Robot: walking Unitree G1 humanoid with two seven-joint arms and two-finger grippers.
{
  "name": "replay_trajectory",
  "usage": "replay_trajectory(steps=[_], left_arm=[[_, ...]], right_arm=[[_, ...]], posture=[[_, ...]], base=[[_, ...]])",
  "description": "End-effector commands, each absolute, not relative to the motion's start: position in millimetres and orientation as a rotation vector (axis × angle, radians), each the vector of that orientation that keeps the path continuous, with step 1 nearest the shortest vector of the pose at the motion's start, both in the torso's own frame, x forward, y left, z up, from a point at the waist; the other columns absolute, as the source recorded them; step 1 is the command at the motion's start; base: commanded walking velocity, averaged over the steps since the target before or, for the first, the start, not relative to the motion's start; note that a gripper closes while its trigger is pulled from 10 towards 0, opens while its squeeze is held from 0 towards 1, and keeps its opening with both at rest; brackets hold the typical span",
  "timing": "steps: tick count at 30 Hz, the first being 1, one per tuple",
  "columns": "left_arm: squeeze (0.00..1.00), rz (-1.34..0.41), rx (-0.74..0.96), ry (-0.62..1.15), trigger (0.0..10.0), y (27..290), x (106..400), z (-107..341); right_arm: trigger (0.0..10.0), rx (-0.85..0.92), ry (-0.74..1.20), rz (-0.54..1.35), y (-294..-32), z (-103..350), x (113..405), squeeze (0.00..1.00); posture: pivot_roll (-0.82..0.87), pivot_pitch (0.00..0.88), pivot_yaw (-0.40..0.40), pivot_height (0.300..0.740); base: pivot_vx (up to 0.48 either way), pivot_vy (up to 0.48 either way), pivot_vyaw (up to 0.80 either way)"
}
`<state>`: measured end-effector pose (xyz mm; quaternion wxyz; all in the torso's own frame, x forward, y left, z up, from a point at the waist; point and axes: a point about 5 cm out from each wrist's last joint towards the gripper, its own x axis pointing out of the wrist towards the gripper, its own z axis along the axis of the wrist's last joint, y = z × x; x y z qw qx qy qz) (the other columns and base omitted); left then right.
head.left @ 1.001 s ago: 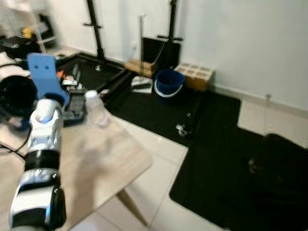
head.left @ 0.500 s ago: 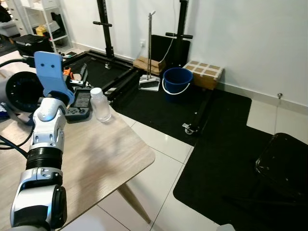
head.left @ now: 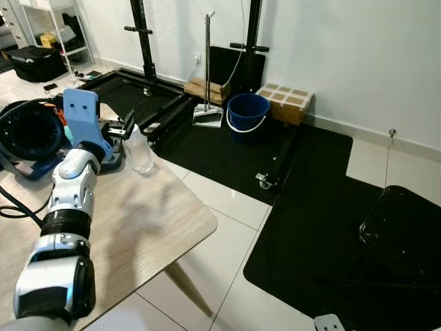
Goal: Restocking fridge
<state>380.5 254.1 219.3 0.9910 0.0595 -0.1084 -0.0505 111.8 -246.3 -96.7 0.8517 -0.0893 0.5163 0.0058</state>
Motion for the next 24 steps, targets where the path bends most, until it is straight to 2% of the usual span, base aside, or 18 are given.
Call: replay_trajectory(steps=[1,3,5,7,8,10,11,13,14,15,17,24], left_arm=[[0.0,-0.087,0.146,-0.219,10.0,261,381,224],[0.0,-0.079,0.157,-0.241,10.0,263,382,234],[0.0,-0.079,0.157,-0.241,10.0,263,382,234],[0.0,-0.09,0.162,-0.284,10.0,261,385,248],[0.0,-0.09,0.162,-0.284,10.0,261,385,248],[0.0,-0.108,0.161,-0.315,10.0,259,387,258],[0.0,-0.108,0.161,-0.315,10.0,259,387,258],[0.0,-0.127,0.164,-0.327,10.0,256,388,260],[0.0,-0.127,0.164,-0.327,10.0,256,388,260],[0.0,-0.134,0.165,-0.329,10.0,255,388,260],[0.0,-0.134,0.165,-0.329,10.0,255,388,260],[0.0,-0.133,0.157,-0.318,10.0,254,389,253]], right_arm=[[10.0,-0.182,1.054,-0.013,-252,-94,115,0.0],[10.0,-0.165,0.961,-0.052,-264,-84,126,0.0],[10.0,-0.165,0.961,-0.052,-264,-84,126,0.0],[10.0,-0.103,0.761,-0.058,-282,-60,157,0.0],[10.0,-0.103,0.761,-0.058,-282,-60,157,0.0],[10.0,-0.026,0.584,0.025,-292,-33,184,0.0],[10.0,-0.026,0.584,0.025,-292,-33,184,0.0],[10.0,0.027,0.441,0.228,-292,-4,208,0.0],[10.0,0.027,0.441,0.228,-292,-4,208,0.0],[10.0,0.03,0.371,0.374,-287,16,219,0.0],[10.0,0.03,0.371,0.374,-287,16,219,0.0],[10.0,0.083,0.2,0.634,-265,63,234,0.0]], posture=[[-0.07,0.112,0.017,0.74],[-0.08,0.134,0.019,0.74],[-0.08,0.134,0.019,0.74],[-0.08,0.147,0.02,0.74],[-0.08,0.147,0.02,0.74],[-0.09,0.153,0.021,0.74],[-0.09,0.153,0.021,0.74],[-0.1,0.156,0.021,0.74],[-0.1,0.156,0.021,0.74],[-0.1,0.158,0.019,0.74],[-0.1,0.158,0.019,0.74],[-0.1,0.161,0.022,0.74]], base=[[0.0,0.0,0.0],[0.0,0.0,0.0],[0.0,0.0,0.0],[0.0,0.0,0.0],[0.0,0.0,0.0],[0.0,0.0,0.0],[0.0,0.0,0.0],[0.0,0.0,0.0],[0.0,0.0,0.0],[0.0,0.0,0.0],[0.0,0.0,0.0],[0.0,0.0,0.0]])
